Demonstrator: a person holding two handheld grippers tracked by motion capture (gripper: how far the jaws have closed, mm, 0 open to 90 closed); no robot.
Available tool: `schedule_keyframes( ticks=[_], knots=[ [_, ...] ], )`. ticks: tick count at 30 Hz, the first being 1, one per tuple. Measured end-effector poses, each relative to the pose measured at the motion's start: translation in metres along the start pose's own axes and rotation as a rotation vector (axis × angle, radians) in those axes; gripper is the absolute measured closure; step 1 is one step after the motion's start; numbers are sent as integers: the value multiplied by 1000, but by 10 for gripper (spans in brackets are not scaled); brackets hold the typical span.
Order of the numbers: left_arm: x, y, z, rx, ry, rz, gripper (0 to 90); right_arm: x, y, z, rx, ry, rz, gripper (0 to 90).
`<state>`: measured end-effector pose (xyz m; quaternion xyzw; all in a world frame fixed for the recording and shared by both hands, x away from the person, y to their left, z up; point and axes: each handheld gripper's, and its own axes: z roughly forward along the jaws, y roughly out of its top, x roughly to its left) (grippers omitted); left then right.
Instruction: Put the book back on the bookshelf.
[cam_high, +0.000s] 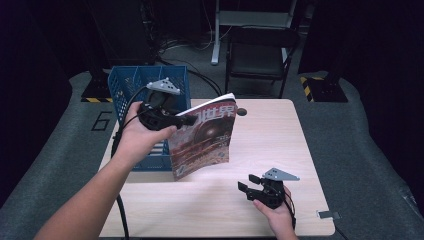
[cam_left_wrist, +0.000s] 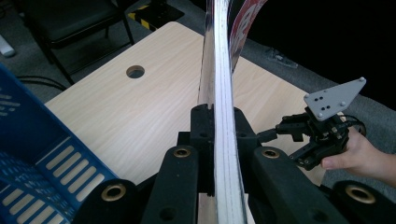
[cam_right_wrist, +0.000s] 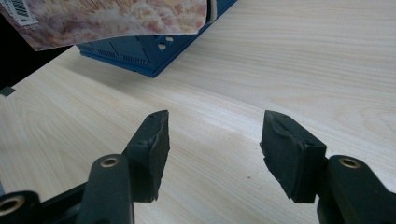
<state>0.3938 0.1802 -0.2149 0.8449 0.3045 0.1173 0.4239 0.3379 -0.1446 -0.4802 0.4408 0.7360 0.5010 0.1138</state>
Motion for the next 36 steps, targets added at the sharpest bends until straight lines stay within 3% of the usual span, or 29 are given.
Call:
schedule_keyframes(
  ticks=[10,26,36],
  knots=[
    [13,-9,-17,-4,19,-28,841,2,1,4,13,16,-11,418],
    [33,-25,-51,-26,103,-96,841,5,5,17,34,47,-30,417],
    [43,-31,-67,-29,134,-113,841,5,6,19,35,52,-25,416]
  ],
)
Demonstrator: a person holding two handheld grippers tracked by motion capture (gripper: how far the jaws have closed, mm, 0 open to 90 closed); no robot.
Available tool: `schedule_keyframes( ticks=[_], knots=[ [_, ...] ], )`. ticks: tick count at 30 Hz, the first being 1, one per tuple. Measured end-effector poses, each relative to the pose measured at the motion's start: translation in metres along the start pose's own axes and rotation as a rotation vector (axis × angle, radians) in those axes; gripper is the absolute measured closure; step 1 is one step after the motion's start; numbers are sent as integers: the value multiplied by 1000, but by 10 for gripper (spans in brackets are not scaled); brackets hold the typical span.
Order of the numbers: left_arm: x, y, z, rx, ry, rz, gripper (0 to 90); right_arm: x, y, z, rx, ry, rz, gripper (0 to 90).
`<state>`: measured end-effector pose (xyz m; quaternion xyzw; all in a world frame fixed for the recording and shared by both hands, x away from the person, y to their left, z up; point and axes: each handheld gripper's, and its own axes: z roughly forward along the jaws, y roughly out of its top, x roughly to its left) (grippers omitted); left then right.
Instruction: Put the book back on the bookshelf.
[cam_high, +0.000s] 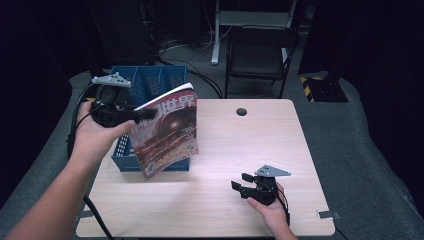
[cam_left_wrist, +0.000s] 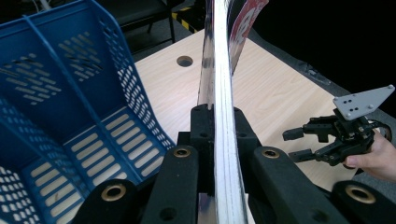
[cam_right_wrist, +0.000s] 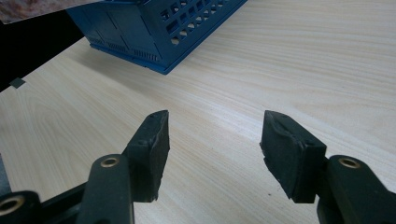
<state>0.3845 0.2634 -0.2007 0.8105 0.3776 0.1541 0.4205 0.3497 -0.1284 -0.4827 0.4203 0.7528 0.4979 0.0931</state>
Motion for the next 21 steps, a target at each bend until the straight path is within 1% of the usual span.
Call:
schedule_keyframes(
  ticks=[2,4,6,13,16,21],
  knots=[
    [3,-1,-4,-3,6,-11,841,0,0,0,0,-2,-2,416],
    [4,-1,-5,-9,13,-12,841,0,0,0,2,-2,-3,416],
    [7,-2,-8,-3,15,-17,841,0,0,0,-1,-2,-3,416],
    [13,-2,-12,0,26,-29,841,0,0,1,5,-1,-5,416],
    [15,-2,-14,-12,35,-34,841,0,0,1,5,-1,-6,416],
    [18,0,-16,-11,41,-44,841,0,1,1,-1,-4,-2,416]
  ],
)
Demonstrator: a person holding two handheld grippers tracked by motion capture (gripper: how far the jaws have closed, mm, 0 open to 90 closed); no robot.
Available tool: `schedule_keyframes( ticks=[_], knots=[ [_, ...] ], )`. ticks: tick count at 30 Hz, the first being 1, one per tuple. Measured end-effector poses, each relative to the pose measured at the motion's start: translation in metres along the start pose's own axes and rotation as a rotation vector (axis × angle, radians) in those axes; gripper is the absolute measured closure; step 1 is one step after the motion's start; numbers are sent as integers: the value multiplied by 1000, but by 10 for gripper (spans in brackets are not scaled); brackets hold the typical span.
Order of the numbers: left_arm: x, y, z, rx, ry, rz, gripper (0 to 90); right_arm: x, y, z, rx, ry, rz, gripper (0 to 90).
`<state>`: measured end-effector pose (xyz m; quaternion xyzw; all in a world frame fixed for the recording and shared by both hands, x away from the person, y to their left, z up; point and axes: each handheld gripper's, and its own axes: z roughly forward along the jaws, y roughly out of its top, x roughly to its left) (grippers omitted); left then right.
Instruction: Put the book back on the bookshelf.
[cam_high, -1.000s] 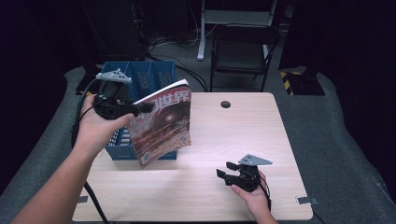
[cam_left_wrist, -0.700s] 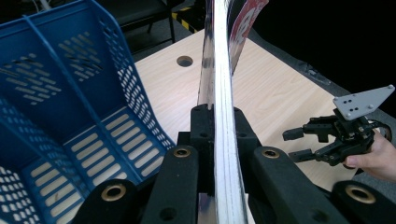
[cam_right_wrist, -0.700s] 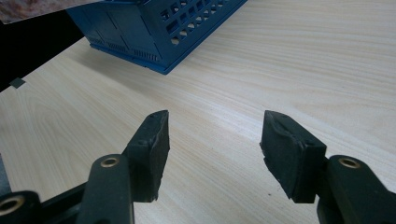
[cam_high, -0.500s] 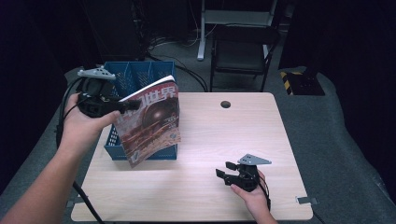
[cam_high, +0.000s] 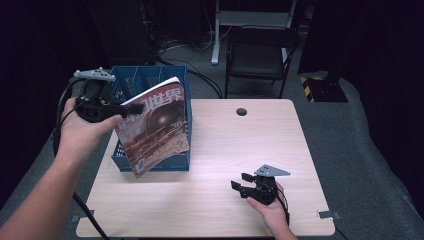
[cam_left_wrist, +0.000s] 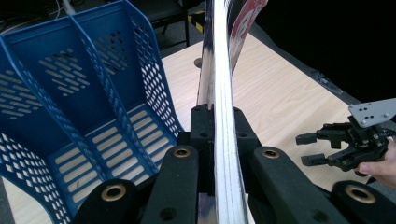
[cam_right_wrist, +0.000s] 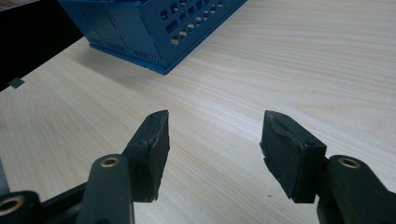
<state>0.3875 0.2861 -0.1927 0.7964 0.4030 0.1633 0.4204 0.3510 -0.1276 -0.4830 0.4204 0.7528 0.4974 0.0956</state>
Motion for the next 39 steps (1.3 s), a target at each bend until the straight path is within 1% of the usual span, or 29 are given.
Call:
schedule_keyframes(
  ticks=[6,10,13,15,20,26,28,29,30,33,35,39],
  knots=[
    [3,1,-2,-2,12,-7,841,1,1,1,8,3,-2,416],
    [5,1,-4,-7,20,-19,841,0,1,1,6,6,-8,416],
    [8,0,-5,-3,22,-29,841,1,1,0,5,7,6,416],
    [11,0,-5,-10,32,-34,841,1,1,0,5,7,6,416],
    [15,0,-6,-8,43,-45,841,1,1,1,5,6,2,416],
    [21,-1,-8,-25,79,-69,841,1,1,1,1,7,4,416],
    [22,-1,-8,-29,91,-83,841,1,1,0,2,7,4,416],
    [24,-2,-8,-32,105,-99,841,1,1,0,4,8,0,415],
    [24,-2,-8,-32,105,-99,841,1,1,0,4,8,0,415],
    [28,-2,-9,-31,122,-121,841,0,1,0,1,7,-5,415],
    [31,-2,-10,-43,137,-129,841,1,1,0,1,7,0,415],
    [37,-2,-13,-51,157,-143,841,0,1,-1,2,5,-1,415]
  ],
)
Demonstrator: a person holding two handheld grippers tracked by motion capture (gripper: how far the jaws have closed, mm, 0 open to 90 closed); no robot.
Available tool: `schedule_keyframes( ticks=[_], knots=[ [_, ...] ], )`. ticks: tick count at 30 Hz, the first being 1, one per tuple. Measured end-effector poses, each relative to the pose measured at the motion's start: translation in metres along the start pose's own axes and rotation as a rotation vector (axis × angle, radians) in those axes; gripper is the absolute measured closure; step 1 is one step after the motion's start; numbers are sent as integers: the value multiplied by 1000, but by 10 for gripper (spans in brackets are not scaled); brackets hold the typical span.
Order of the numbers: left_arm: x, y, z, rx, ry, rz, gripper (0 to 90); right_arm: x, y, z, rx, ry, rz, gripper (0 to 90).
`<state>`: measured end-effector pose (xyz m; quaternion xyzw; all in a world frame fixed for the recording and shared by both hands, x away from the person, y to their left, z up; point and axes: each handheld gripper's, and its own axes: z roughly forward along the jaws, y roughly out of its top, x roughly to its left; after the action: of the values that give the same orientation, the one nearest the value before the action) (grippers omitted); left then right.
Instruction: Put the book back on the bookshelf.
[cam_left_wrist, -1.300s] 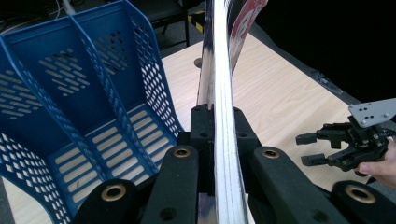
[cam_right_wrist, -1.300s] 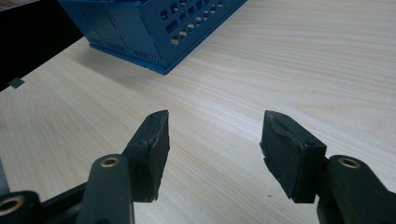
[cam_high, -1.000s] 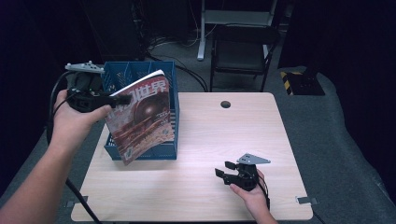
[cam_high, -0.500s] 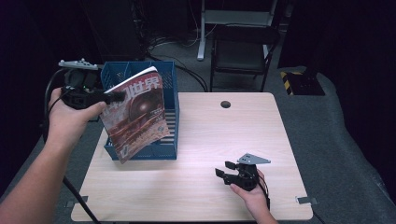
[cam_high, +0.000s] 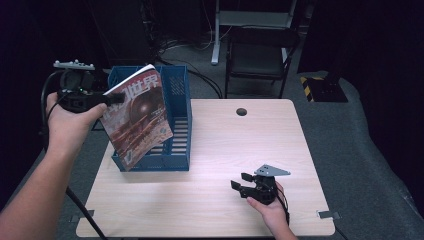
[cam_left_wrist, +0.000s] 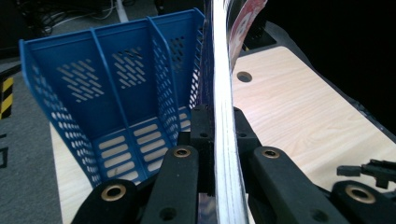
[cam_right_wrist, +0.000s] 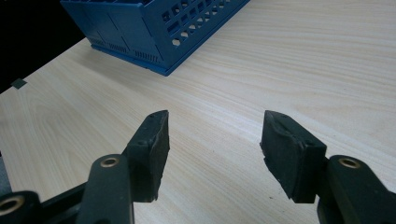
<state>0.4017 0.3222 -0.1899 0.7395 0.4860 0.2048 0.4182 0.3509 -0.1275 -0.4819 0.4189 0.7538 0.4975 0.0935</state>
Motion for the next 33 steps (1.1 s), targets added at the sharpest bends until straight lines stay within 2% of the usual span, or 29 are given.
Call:
schedule_keyframes(
  ticks=[9,16,18,33],
  knots=[
    [14,1,-2,0,32,-32,840,0,0,0,-2,2,-5,415],
    [25,1,0,-21,63,-71,841,1,0,0,3,2,-2,415],
    [27,2,0,-13,65,-86,841,1,0,1,2,2,-1,415],
    [34,9,13,-23,111,-102,841,1,0,1,3,3,-2,415]
  ],
)
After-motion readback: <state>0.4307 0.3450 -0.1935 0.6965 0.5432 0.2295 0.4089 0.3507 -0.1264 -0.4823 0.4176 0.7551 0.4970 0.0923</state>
